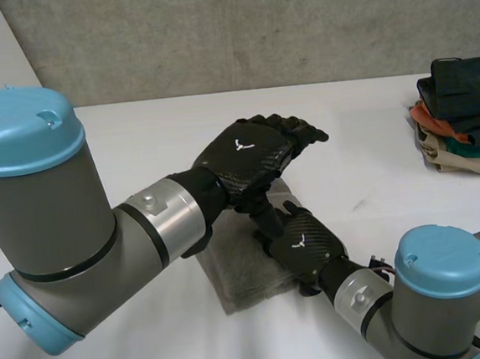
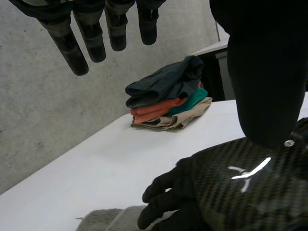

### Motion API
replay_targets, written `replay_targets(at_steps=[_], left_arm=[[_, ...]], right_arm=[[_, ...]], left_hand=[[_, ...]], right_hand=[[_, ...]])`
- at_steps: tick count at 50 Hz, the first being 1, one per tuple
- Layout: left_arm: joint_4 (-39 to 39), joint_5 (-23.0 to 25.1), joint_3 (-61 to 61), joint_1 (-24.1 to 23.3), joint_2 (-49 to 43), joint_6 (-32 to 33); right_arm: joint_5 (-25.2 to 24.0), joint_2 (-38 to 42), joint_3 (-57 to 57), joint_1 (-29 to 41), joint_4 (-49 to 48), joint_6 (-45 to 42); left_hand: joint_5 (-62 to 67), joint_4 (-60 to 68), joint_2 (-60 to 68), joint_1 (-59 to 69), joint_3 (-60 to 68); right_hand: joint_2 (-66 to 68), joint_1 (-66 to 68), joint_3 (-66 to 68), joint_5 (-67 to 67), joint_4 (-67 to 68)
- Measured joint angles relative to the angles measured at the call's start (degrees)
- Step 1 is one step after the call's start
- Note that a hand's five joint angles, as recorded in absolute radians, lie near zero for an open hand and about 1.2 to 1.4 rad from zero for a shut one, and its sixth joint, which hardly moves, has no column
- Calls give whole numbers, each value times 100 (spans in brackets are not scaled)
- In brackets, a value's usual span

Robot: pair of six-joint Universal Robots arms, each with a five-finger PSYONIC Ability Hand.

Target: Fold the laundry.

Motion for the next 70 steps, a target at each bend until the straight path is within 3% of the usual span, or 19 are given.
replay_targets(at_steps=[12,17,19,20,34,38,49,54,58,66,70], left_arm=[[8,-95,1,-70,-15,-42],[9,-99,4,-61,-22,-49],[9,-99,4,-61,-22,-49],[11,-99,10,-50,-22,-54],[140,-143,236,-7,252,-67],[278,-195,375,-5,412,-71],[619,-405,590,-2,669,-144],[628,-415,509,-18,610,-163],[622,-412,429,-45,460,-165],[614,-415,335,-90,169,-161],[613,-415,305,-131,93,-154]], right_arm=[[-43,354,-261,-36,-436,6],[-66,380,-389,-36,-445,27],[-66,380,-389,-36,-445,27],[-78,399,-472,-28,-487,47],[116,338,-1650,-163,-656,752],[191,240,-2381,-573,-607,1086],[122,61,-4383,-2513,-575,1932],[-276,509,-4957,-3563,-580,2304],[-918,1276,-5262,-4361,-589,2441],[-2239,2701,-5607,-5212,-295,2406],[-2753,3006,-5682,-5384,6,2299]], left_hand=[[0,0,0,0,0],[0,0,0,0,0],[0,0,0,0,0],[0,0,0,0,0],[0,0,0,0,0],[0,0,0,0,0],[0,0,0,0,0],[0,0,0,0,0],[0,0,0,0,0],[0,0,0,0,0],[0,0,0,0,0]], right_hand=[[920,972,911,575,928],[3754,3247,3677,3413,3660],[3754,3247,3677,3413,3660],[4642,3748,4668,4373,4832],[4642,3888,4672,4389,4948],[4642,3910,4694,4389,4965],[4642,3910,4741,4390,4969],[4642,3910,4744,4462,4970],[4697,3910,4806,4462,4971],[4697,3910,4806,4582,4973],[4623,3909,4666,4697,4767]])
